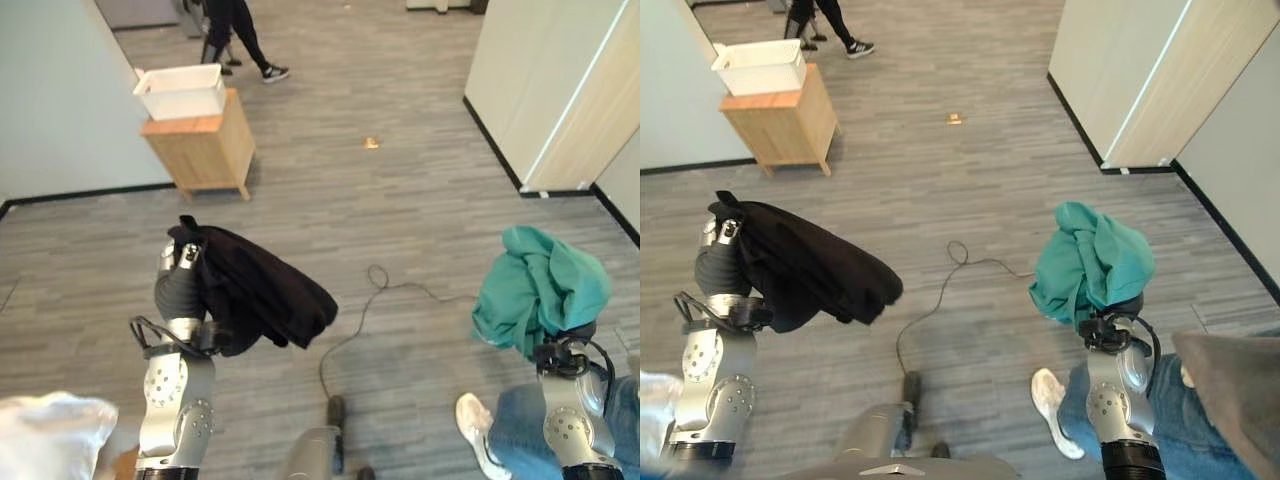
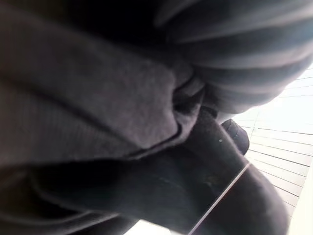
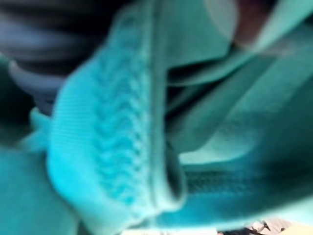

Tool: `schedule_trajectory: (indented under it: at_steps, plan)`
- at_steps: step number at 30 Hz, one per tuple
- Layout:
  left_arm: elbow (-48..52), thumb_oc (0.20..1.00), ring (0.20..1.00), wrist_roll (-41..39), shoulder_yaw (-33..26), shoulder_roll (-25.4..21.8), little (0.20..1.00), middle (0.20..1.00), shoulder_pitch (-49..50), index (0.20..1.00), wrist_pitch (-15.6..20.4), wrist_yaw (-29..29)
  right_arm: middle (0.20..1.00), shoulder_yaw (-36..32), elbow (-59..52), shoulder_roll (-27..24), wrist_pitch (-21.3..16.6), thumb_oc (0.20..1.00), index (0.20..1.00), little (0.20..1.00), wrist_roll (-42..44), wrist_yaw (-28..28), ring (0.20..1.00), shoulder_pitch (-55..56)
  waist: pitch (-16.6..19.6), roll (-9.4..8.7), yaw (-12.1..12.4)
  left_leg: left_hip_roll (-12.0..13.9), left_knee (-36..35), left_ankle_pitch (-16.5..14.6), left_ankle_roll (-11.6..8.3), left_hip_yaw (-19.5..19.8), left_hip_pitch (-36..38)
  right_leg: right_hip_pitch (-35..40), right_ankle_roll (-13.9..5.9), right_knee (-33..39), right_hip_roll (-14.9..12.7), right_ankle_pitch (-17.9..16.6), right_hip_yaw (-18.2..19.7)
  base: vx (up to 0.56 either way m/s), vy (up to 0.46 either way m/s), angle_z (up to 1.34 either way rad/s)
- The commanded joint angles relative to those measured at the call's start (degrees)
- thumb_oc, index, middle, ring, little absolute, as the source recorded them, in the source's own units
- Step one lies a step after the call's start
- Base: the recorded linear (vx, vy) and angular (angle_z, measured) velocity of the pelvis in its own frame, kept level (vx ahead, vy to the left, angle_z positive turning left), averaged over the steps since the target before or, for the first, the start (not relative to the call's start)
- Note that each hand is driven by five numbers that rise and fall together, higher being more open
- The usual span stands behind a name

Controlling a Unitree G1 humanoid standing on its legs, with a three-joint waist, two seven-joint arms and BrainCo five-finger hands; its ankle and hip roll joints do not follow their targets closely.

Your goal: Pick up bed clothes into laundry basket.

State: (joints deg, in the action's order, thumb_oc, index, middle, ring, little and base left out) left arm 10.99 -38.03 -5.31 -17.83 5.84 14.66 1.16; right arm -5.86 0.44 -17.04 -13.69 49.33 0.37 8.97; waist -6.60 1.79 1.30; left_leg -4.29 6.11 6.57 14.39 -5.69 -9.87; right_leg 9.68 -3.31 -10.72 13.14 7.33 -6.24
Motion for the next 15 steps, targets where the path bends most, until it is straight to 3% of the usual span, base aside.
schedule_trajectory:
  at_steps: [1, 2, 3, 5, 6, 8, 13, 14, 15]
  plan:
    - [2.8, 0.200, 0.200, -0.7, -0.2, -2.8, 0.200, 0.200, -4.6, 0.200, 2.2, -1.9, 0.200, -1.9, -1.9, 0.5, -3.2, 0.200, 0.200, 0.200, -1.7, 1.6, 0.200, -6.1, 1.0, -3.83, -0.7, 3.3, -3.8, -4.5, -13.57, 1.6, 6.9, -7.1, -3.34, -2.5, -17.5, -4.5, 0.4, 0.19, 0.142, -0.43]
    - [2.9, 0.200, 0.200, -0.4, 1.1, -3.5, 0.200, 0.200, -5.4, 0.200, 2.0, -1.5, 0.200, -0.6, -1.9, 1.1, -3.0, 0.200, 0.200, 0.200, -2.7, 1.7, 0.200, -5.9, 0.3, -3.03, -1.9, 3.7, -5.1, -4.3, -13.07, 1.8, 8.6, -11.0, -4.03, -8.1, -17.2, -5.3, 2.2, 0.12, 0.094, -0.24]
    - [2.8, 0.200, 0.200, -0.4, 1.1, -3.5, 0.200, 0.200, -5.5, 0.200, 2.0, -1.5, 0.200, -0.6, -1.9, 1.1, -3.0, 0.200, 0.200, 0.200, -2.7, 1.6, 0.200, -5.9, 0.3, -3.06, -1.8, 3.7, -5.2, -4.3, -13.07, 1.8, 8.7, -11.2, -4.02, -8.3, -17.3, -5.2, 2.3, 0.14, 0.062, -0.15]
    - [3.0, 0.200, 0.200, 0.5, 1.8, -4.1, 0.200, 0.200, -6.3, 0.200, 2.1, -1.8, 0.200, -0.6, -1.9, 1.1, -2.3, 0.200, 0.200, 0.200, -2.9, 1.8, 0.200, -5.5, 0.7, -2.78, -2.5, 3.9, -6.8, -4.4, -13.38, 1.8, 10.3, -12.3, -3.74, -3.8, -17.5, -4.8, 2.4, 0.16, -0.037, 0.11]
    - [3.4, 0.200, 0.200, 1.4, 1.6, -4.4, 0.200, 0.200, -6.3, 0.200, 2.6, -1.5, 0.200, -1.2, -1.5, 0.7, -3.7, 0.200, 0.200, 0.200, -3.9, 1.7, 0.200, -5.5, 1.1, -2.89, -3.1, 3.9, -8.0, -4.8, -13.80, 2.5, 11.3, -13.1, -3.67, 4.3, -17.5, -6.2, 3.0, 0.16, -0.068, 0.11]
    - [3.4, 0.200, 0.200, -0.4, 1.1, -4.1, 0.200, 0.200, -5.7, 0.200, 1.6, -2.4, 0.200, -1.6, -2.2, 1.2, -1.5, 0.200, 0.200, 0.200, -2.2, 2.7, 0.200, -4.1, 1.4, -3.42, -3.7, 3.5, -7.5, -5.2, -13.89, 2.3, 11.6, -11.5, -3.78, 6.7, -17.6, -6.9, 3.8, 0.11, -0.052, 0.16]
    - [1.7, 0.200, 0.200, 0.0, 0.9, -3.0, 0.200, 0.200, -5.9, 0.200, 2.3, -1.5, 0.200, -1.2, -2.7, -0.8, -1.7, 0.200, 0.200, 0.200, -5.9, 2.3, 0.200, -4.9, 3.3, -3.57, -3.7, 3.4, -10.6, -4.4, -14.28, 1.7, 12.9, -7.8, -3.43, 12.4, -16.9, -7.9, 4.3, 0.09, -0.035, 0.20]
    - [1.7, 0.200, 0.200, 7.3, -5.4, -3.3, 0.200, 0.200, -1.3, 0.200, -2.3, 3.6, 0.200, -4.8, 1.1, -4.2, 3.2, 0.200, 0.200, 0.200, -12.2, 0.4, 0.200, 1.5, 2.2, -4.44, -4.7, 9.3, -8.0, -8.5, -16.56, -3.3, 15.7, -7.3, -3.68, 10.6, -20.6, -6.9, -4.4, 0.04, -0.028, -0.08]
    - [1.6, 0.200, 0.200, 7.5, -5.7, -3.2, 0.200, 0.200, -1.2, 0.200, -2.3, 3.7, 0.200, -5.2, 1.0, -4.3, 3.3, 0.200, 0.200, 0.200, -13.0, 0.4, 0.200, 1.7, 2.2, -4.43, -4.7, 9.4, -7.9, -8.6, -16.56, -3.2, 15.7, -7.3, -3.68, 10.4, -20.6, -6.9, -4.3, 0.01, -0.012, 0.11]
